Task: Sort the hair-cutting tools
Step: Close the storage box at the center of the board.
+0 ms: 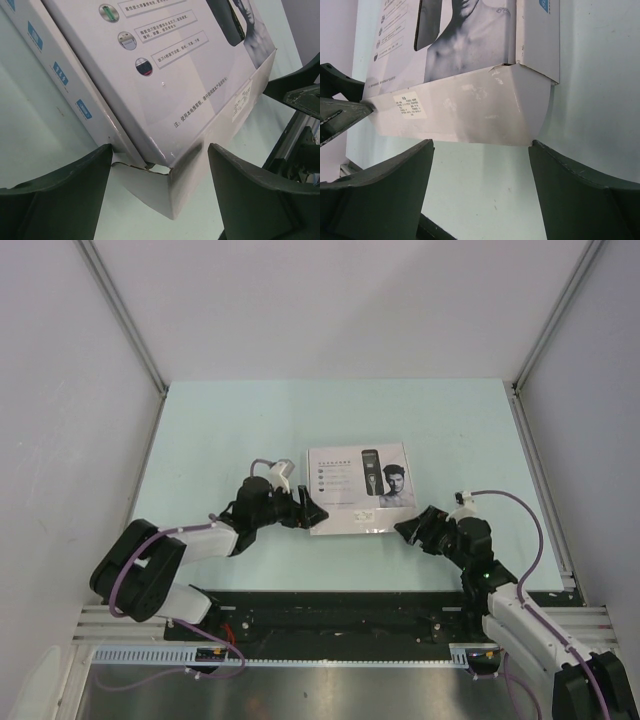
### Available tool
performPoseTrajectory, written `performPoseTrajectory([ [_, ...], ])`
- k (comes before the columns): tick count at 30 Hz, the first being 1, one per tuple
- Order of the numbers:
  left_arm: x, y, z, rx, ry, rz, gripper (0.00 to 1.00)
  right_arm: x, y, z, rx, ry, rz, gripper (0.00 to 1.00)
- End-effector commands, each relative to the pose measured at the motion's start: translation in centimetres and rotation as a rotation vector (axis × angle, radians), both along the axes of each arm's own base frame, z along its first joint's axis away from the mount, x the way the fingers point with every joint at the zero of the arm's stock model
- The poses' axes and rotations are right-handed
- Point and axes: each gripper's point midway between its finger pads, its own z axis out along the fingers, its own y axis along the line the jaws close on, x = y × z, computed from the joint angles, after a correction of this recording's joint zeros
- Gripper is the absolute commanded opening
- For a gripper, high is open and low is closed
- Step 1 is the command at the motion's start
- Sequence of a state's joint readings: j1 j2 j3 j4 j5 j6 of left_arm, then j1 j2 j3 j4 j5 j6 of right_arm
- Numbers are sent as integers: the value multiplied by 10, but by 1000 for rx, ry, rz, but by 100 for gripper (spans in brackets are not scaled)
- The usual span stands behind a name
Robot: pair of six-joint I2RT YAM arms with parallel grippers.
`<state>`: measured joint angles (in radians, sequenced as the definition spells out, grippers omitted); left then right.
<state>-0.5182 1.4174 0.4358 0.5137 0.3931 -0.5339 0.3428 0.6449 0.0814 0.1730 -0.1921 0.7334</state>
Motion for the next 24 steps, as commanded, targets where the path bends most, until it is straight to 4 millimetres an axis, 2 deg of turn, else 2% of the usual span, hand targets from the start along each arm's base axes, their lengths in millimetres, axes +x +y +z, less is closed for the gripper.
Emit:
performPoseTrajectory([
  [1, 4, -4, 27, -58, -81, -12, 84, 10, 5, 30, 32, -56, 2, 81],
  [10, -1, 9, 32, -43, -122, 35, 85, 15, 7, 47, 44, -66, -1, 76],
  [16, -3, 20, 30, -15, -129, 80, 75, 17, 8, 52, 46, -65, -2, 70],
  [21, -7, 28, 42, -16, -153, 105, 70, 18, 8, 50, 50, -53, -6, 66],
  [24, -8, 37, 36, 33, -149, 138, 69, 19, 9, 51, 57, -56, -6, 63],
])
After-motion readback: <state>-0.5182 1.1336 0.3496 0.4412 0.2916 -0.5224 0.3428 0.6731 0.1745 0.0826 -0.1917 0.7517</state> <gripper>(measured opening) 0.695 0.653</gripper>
